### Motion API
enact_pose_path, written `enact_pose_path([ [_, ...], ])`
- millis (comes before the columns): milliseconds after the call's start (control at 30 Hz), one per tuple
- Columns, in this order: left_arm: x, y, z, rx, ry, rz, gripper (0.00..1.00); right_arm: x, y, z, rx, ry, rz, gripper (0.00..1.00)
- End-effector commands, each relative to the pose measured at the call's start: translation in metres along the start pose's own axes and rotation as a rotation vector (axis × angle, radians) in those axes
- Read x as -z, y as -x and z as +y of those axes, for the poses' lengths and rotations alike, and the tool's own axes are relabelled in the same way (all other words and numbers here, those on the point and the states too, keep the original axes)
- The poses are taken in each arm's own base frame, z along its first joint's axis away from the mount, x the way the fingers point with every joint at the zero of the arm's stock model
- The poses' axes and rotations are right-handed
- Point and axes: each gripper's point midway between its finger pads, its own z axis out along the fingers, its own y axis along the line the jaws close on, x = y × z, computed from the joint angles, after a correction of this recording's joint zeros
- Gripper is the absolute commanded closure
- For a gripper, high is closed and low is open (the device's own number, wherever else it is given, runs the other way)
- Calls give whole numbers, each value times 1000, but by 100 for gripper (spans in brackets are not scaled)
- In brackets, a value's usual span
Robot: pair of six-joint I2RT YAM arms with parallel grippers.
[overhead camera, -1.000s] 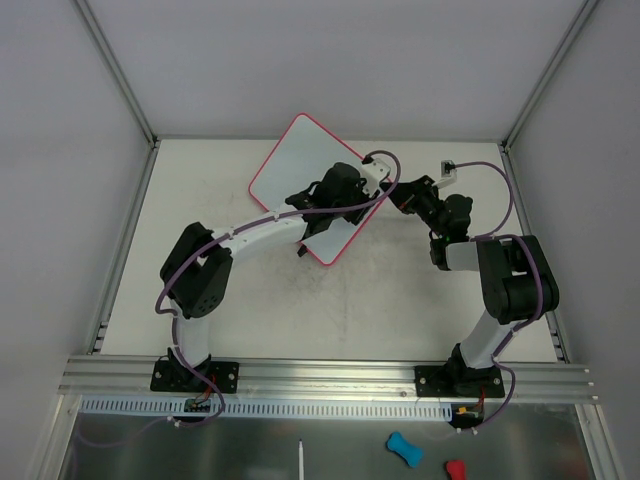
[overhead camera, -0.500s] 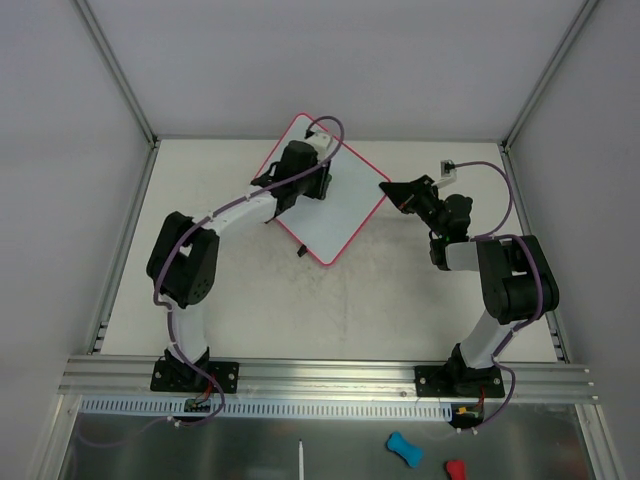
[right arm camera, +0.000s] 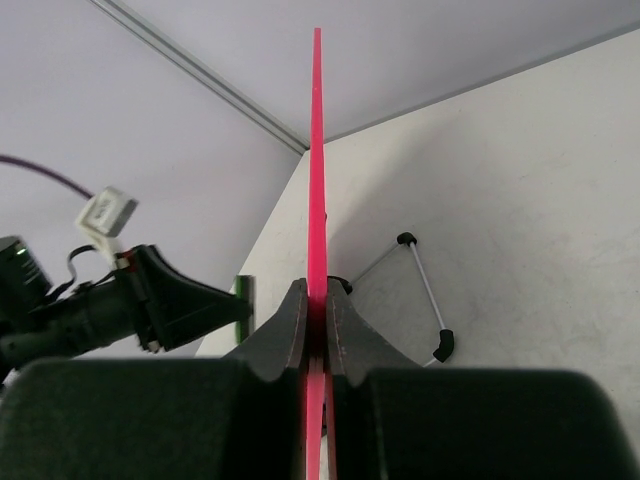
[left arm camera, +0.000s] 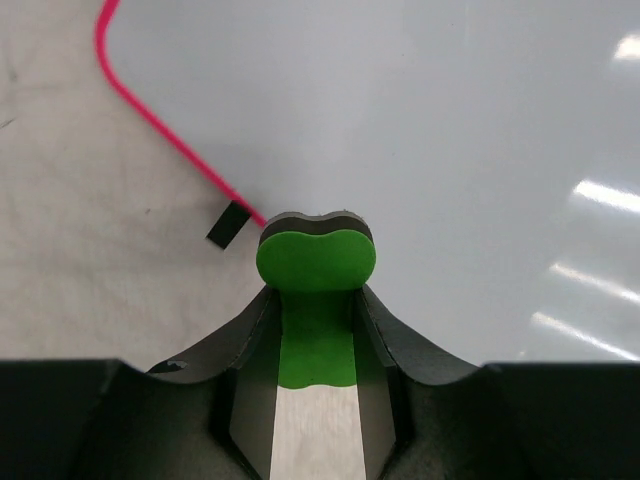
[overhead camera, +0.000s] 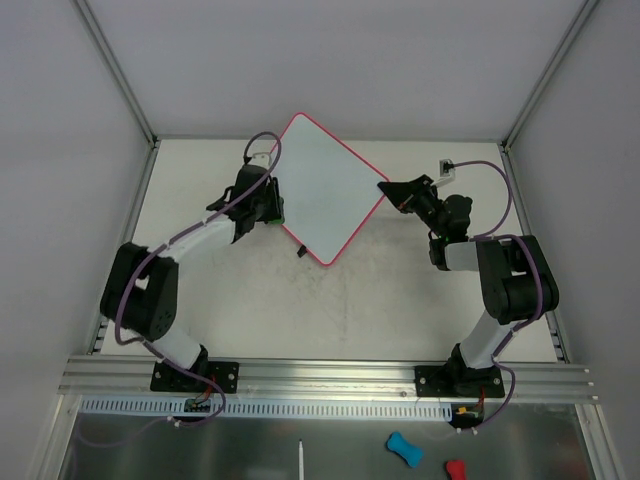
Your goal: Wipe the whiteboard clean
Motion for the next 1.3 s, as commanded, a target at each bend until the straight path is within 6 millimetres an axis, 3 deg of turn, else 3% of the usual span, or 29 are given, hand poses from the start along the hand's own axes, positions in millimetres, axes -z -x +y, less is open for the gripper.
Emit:
enact_pose_path([
  [0, 45, 20, 10, 137, 41, -149, 100, -3, -2, 38, 76, 145, 24, 100],
  [33, 56, 18, 15, 172, 49, -164, 100, -3, -2, 37, 76, 144, 22, 100],
  [67, 57, -2, 25, 180, 80, -134, 100, -4, -1, 38, 76, 147, 22, 100],
  [167, 63, -32, 44, 210, 148, -78, 100, -4, -1, 38, 76, 147, 22, 100],
  [367, 58, -76, 49, 248, 156, 58, 100, -3, -2, 38, 75, 146, 23, 100],
  [633, 36, -109, 52, 269, 156, 196, 100, -2, -3, 37, 73, 143, 23, 100],
  [767, 26, -117, 52, 280, 146, 247, 99, -3, -2, 37, 74, 143, 21, 100],
  [1100, 27, -118, 50, 285, 117, 264, 77, -3, -1, 35, 70, 138, 20, 91],
  [1133, 28, -116, 50, 284, 113, 258, 71, -3, -1, 35, 70, 137, 19, 90],
  [1233, 31, -114, 50, 283, 105, 250, 70, -3, 0, 35, 71, 137, 17, 90],
  [1267, 32, -113, 50, 280, 102, 249, 63, -3, -1, 34, 69, 135, 18, 89],
])
